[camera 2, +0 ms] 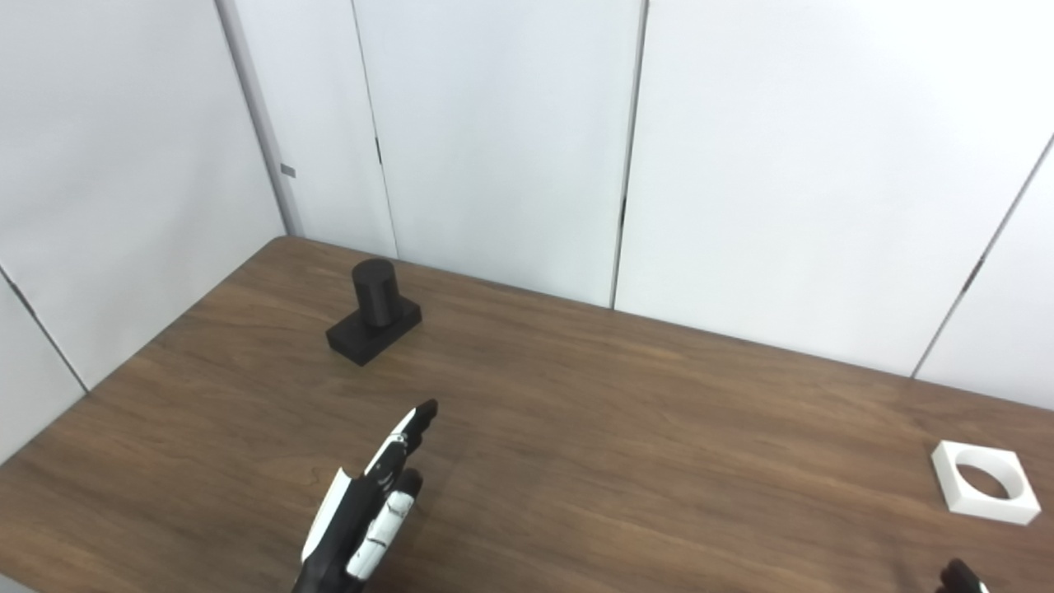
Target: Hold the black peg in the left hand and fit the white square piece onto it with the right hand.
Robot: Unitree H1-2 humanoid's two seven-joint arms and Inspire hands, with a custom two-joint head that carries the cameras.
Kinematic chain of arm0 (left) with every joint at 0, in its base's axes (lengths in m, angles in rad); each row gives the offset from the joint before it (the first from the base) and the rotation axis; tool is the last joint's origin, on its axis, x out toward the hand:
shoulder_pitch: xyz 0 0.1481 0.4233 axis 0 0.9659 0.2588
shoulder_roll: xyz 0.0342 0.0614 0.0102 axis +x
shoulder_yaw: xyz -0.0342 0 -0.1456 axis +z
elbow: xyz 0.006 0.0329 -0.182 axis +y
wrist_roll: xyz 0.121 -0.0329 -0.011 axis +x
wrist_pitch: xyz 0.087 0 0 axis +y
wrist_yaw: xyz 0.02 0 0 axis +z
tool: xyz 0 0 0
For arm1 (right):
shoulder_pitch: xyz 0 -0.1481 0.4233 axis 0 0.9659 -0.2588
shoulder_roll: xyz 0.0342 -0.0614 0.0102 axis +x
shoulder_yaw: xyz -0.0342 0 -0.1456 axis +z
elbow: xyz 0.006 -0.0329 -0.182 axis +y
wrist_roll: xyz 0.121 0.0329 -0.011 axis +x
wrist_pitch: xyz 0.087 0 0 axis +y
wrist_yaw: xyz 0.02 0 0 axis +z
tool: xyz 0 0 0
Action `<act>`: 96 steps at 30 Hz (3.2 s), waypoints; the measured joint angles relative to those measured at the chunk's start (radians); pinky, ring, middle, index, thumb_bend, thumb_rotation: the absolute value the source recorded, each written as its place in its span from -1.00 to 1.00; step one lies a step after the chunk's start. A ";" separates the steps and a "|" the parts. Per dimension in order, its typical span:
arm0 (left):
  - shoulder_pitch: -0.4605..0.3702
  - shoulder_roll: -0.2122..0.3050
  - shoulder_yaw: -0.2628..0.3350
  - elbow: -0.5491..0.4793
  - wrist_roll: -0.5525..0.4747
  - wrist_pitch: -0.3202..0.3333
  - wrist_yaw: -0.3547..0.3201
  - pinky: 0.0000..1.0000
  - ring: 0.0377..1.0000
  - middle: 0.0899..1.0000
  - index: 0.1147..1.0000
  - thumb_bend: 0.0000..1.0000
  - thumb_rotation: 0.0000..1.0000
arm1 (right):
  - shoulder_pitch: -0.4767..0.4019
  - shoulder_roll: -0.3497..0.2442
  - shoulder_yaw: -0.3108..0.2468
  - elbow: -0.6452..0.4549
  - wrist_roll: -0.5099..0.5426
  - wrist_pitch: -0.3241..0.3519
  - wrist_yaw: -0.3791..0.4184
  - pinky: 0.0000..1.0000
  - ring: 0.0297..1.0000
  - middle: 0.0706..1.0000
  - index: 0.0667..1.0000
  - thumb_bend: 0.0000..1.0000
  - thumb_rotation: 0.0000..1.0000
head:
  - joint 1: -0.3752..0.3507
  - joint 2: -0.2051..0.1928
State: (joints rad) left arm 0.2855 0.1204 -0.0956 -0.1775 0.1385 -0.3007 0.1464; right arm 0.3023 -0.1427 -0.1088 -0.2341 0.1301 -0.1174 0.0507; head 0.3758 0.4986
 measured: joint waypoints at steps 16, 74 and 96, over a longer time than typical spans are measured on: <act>-0.065 0.021 0.061 -0.269 0.320 0.516 -0.028 0.86 0.97 1.00 0.97 0.45 0.26 | 0.011 0.006 0.006 -0.011 -0.020 -0.001 -0.006 0.98 0.92 0.88 0.82 0.34 1.00 | -0.038 0.000; -0.601 0.244 0.198 0.427 0.714 0.769 -0.074 0.96 0.95 0.91 0.65 0.75 0.26 | 0.023 0.002 0.045 -0.035 -0.003 0.024 -0.026 0.99 0.98 0.93 0.82 0.40 1.00 | -0.077 0.025; -0.673 0.237 0.162 0.537 0.675 0.769 -0.039 0.91 0.89 0.82 0.63 0.82 0.27 | 0.024 0.002 0.047 -0.035 -0.017 0.020 -0.026 1.00 1.00 0.93 0.81 0.30 1.00 | -0.089 0.026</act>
State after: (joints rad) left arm -0.3879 0.3575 0.0669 0.3596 0.8130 0.4685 0.1070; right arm 0.3262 -0.1404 -0.0619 -0.2691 0.1132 -0.0969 0.0245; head 0.2869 0.5246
